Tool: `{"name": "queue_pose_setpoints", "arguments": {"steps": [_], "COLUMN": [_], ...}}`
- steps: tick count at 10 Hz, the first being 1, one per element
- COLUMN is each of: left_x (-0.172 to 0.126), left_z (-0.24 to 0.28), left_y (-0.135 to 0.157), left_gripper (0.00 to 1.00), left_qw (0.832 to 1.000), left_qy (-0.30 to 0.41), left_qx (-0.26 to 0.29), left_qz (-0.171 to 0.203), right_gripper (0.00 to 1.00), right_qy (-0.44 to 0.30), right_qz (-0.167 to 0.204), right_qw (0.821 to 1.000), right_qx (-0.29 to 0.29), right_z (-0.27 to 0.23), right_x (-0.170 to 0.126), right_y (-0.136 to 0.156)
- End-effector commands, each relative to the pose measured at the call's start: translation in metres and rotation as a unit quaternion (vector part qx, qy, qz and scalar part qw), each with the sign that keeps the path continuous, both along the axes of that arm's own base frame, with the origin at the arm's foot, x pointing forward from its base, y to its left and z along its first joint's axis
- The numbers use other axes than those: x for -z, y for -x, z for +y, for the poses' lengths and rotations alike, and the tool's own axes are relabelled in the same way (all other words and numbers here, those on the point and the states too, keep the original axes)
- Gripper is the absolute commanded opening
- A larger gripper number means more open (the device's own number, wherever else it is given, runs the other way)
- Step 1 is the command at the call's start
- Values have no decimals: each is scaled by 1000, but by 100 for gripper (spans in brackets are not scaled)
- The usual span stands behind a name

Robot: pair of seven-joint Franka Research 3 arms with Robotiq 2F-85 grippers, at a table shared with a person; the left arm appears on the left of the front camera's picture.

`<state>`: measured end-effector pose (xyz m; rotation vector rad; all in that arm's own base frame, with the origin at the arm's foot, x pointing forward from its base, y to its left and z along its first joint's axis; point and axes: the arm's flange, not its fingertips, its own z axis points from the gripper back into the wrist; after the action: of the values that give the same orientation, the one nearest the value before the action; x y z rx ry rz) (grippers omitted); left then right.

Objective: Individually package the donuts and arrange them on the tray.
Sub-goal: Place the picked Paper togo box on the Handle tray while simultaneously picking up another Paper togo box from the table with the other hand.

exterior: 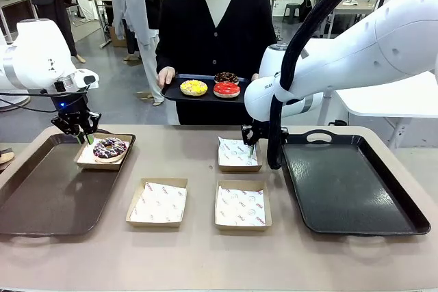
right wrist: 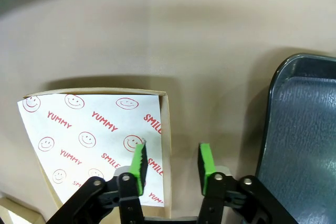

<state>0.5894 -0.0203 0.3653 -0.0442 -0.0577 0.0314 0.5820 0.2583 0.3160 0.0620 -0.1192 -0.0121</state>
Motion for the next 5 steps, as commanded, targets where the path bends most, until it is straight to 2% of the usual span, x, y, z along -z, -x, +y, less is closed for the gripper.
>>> {"name": "queue_pose_setpoints", "arguments": {"steps": [1, 2, 4, 5], "left_x": [-3, -3, -4, -4], "left_z": [1, 2, 3, 3], "left_y": [-4, -4, -4, -3], "left_gripper": [100, 82, 100, 100], "left_qw": [1000, 1000, 1000, 1000], "left_qy": [1, 2, 5, 7], "left_qx": [6, 5, 5, 5], "left_qz": [6, 8, 8, 9], "right_gripper": [12, 1, 0, 0], "right_qy": [2, 2, 2, 2], "right_qz": [-9, -9, -7, -5], "right_qw": [1000, 1000, 1000, 1000], "right_qx": [9, 9, 12, 13], "right_z": [5, 5, 5, 5], "right_x": [3, 3, 3, 3], "right_y": [-4, -3, -3, -3]}}
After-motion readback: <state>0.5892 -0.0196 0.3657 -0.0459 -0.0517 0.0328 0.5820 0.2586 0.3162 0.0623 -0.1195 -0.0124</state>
